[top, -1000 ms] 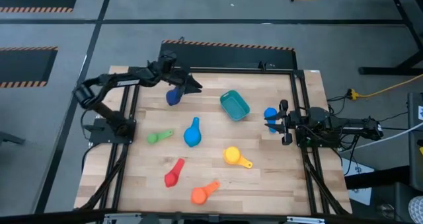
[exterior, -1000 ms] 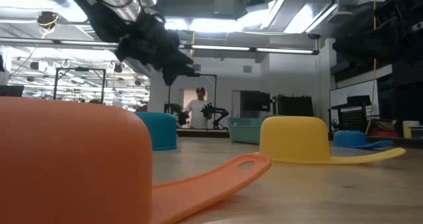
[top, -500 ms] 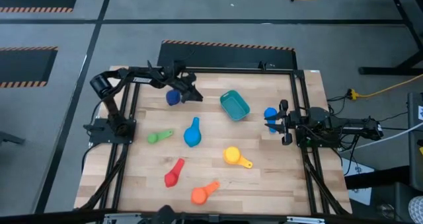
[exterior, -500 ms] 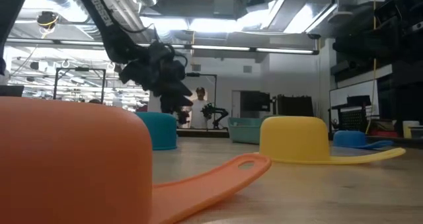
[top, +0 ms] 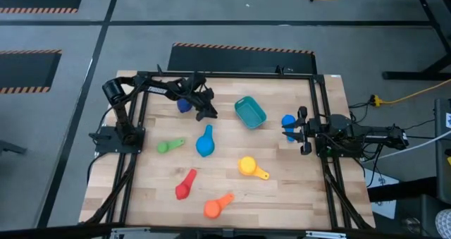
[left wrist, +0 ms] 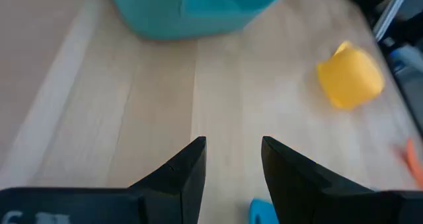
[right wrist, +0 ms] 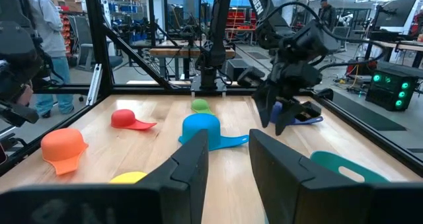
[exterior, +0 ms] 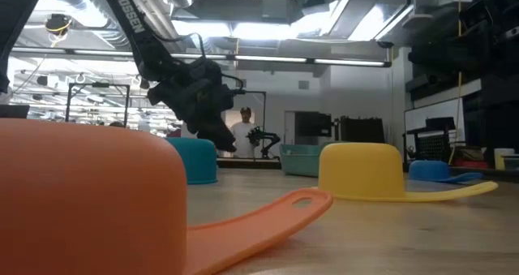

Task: Nest measuring cups in basket
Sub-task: Prepare the light blue measuring cup

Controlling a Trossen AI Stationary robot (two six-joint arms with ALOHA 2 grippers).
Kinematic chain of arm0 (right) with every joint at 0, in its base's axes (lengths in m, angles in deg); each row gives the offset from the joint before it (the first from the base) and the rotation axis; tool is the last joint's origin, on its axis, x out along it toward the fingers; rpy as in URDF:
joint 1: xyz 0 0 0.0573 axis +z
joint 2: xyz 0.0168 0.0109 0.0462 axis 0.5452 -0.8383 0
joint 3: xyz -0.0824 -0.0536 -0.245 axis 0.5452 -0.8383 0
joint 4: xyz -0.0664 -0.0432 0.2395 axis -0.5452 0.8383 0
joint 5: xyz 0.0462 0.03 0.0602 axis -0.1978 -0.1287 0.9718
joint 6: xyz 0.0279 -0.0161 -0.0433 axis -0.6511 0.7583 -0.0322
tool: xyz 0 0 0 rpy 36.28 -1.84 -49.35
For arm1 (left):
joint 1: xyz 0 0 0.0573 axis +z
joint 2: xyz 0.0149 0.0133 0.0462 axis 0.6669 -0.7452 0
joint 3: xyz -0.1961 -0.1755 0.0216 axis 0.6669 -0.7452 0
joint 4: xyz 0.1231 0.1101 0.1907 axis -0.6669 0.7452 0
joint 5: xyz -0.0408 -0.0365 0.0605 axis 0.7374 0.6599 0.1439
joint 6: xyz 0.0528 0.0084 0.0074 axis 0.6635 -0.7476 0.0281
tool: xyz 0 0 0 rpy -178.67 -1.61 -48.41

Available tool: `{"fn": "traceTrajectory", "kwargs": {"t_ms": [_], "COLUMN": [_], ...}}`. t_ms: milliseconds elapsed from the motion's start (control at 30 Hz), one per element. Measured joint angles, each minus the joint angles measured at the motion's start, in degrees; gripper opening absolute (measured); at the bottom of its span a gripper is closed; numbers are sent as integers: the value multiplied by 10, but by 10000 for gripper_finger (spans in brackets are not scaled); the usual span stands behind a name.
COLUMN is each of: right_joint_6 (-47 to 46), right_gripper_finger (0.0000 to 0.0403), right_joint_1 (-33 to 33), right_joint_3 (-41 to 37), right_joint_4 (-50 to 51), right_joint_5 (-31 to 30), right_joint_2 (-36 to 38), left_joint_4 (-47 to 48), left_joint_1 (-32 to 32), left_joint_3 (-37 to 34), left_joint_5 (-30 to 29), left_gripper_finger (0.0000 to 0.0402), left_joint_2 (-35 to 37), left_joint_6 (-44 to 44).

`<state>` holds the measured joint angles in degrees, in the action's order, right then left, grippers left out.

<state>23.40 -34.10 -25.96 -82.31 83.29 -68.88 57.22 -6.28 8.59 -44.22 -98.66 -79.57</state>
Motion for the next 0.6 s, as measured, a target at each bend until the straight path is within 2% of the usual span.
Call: {"fn": "traceTrajectory", "kwargs": {"t_ms": [267, 600], "right_joint_6": [-1, -1], "right_gripper_finger": [115, 115], "right_joint_1": [0, 0], "right_joint_3": [0, 0], "right_joint_4": [0, 0], "right_joint_5": [0, 0], "right_joint_2": [0, 0], "left_joint_4": [82, 130], "left_joint_1": [-2, -26], "left_joint_3": [0, 0], "left_joint_5": [-18, -49], "left_gripper_finger": [140, 140], "left_joint_2": [0, 0], "left_joint_6": [46, 62]}}
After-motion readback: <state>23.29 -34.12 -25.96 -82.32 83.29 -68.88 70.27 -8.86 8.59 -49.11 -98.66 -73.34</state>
